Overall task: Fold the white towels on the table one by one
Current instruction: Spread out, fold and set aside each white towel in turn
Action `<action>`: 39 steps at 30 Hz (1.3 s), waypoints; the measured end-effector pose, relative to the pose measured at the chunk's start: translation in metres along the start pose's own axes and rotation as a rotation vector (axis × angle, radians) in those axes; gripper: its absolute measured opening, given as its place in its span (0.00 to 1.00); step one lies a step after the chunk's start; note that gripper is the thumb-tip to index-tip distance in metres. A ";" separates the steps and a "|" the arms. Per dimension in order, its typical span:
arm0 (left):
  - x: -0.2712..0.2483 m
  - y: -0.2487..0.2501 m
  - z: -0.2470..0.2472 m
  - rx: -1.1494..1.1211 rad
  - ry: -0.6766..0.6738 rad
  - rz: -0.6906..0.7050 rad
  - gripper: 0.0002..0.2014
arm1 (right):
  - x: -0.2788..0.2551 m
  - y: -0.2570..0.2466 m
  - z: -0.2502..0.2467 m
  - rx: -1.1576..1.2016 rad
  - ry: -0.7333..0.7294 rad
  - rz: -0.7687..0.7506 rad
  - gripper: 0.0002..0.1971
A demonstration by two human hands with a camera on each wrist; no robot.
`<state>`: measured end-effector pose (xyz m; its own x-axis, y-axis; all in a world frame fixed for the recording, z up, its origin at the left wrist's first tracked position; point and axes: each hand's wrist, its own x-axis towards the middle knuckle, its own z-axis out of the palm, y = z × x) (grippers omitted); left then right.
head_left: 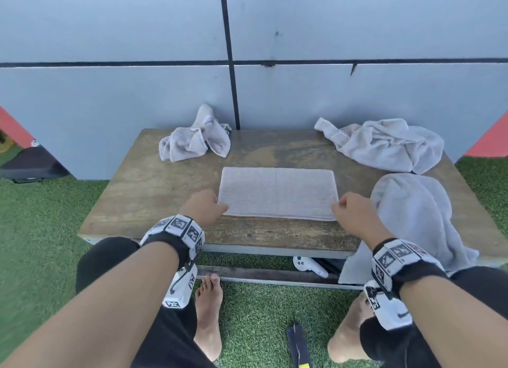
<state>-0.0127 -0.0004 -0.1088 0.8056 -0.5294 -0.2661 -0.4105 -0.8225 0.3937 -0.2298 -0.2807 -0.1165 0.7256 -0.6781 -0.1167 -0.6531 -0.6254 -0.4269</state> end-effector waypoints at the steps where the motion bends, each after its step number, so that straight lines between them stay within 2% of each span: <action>1: 0.000 0.003 0.001 -0.007 0.022 -0.015 0.23 | 0.003 0.001 0.003 -0.007 -0.012 0.012 0.15; 5: 0.002 0.012 0.002 -0.021 0.071 -0.049 0.25 | 0.008 0.004 0.006 -0.020 -0.023 0.044 0.21; 10: 0.006 0.013 -0.003 -0.096 0.162 -0.084 0.19 | 0.009 0.003 -0.006 0.037 0.015 0.028 0.24; 13: 0.008 0.012 -0.007 -0.101 0.189 -0.081 0.19 | 0.012 0.001 -0.016 0.053 -0.059 0.036 0.23; 16: 0.008 0.009 -0.005 -0.133 0.149 -0.125 0.19 | 0.013 -0.001 -0.021 0.018 -0.200 0.099 0.19; 18: 0.005 0.010 -0.003 -0.105 0.072 -0.175 0.15 | 0.013 -0.001 -0.020 -0.051 -0.297 0.149 0.16; 20: 0.003 0.012 0.000 -0.090 0.053 -0.223 0.11 | 0.012 -0.002 -0.018 -0.090 -0.307 0.180 0.14; 21: 0.002 0.014 0.001 -0.090 0.099 -0.225 0.13 | 0.011 -0.004 -0.017 -0.084 -0.247 0.172 0.12; 22: 0.002 0.017 0.003 -0.085 0.166 -0.201 0.14 | 0.010 -0.007 -0.015 -0.072 -0.141 0.148 0.10; 24: 0.007 0.024 0.009 -0.050 0.314 -0.043 0.13 | 0.009 -0.015 -0.010 -0.067 0.084 0.037 0.07; 26: 0.012 0.036 0.016 -0.006 0.383 0.158 0.13 | 0.012 -0.031 -0.001 -0.082 0.152 -0.109 0.10; 29: 0.032 0.058 0.034 0.043 0.338 0.327 0.17 | 0.023 -0.059 0.023 -0.061 0.044 -0.275 0.17; 33: 0.051 0.086 0.063 0.104 0.165 0.381 0.24 | 0.036 -0.083 0.062 -0.116 -0.114 -0.353 0.29; 36: 0.059 0.081 0.079 0.236 0.115 0.376 0.28 | 0.041 -0.080 0.082 -0.243 -0.089 -0.360 0.33; 39: 0.070 0.075 0.082 0.255 0.114 0.385 0.28 | 0.053 -0.077 0.085 -0.271 -0.062 -0.378 0.32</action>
<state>-0.0221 -0.1164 -0.1702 0.6105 -0.7911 -0.0396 -0.7685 -0.6037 0.2120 -0.1224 -0.2356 -0.1658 0.9296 -0.3643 -0.0554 -0.3678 -0.9078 -0.2014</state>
